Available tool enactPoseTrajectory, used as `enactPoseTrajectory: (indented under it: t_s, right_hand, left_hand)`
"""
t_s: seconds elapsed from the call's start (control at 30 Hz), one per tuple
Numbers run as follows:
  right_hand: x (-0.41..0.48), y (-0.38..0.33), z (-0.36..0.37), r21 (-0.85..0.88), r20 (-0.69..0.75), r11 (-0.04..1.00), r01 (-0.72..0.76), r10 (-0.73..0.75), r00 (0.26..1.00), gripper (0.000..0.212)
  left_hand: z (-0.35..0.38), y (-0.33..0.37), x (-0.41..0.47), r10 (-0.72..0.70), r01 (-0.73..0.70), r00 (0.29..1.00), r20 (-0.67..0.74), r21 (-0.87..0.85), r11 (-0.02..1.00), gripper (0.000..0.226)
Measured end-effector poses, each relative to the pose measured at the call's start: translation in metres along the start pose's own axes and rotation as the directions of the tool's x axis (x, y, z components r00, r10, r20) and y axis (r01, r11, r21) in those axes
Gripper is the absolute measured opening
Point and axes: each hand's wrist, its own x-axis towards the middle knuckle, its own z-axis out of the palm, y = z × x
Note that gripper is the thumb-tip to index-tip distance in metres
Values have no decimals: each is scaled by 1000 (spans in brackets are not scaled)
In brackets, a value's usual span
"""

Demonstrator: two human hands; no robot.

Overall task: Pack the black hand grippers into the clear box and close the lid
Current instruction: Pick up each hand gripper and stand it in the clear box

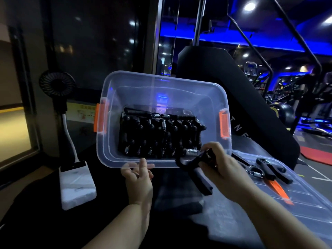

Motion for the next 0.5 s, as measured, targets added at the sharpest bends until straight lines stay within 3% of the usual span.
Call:
enactPoseTrajectory:
  t_s: [0.1, 0.23, 0.5]
  right_hand:
    - [25, -4, -13, 53, -141, 998, 34, -26, 990, 33]
    - [69, -9, -24, -21, -223, 996, 89, -91, 970, 27]
    - [141, -6, 4, -344, -113, 931, 121, -169, 979, 27]
  left_hand:
    - [-2, -2, 0, 1, 0, 1000, 16, -25, 1000, 17]
    - [-2, -3, 3, -46, 46, 999, 5, -51, 998, 13]
    - [-1, -4, 5, -4, 4, 1000, -7, -31, 1000, 16]
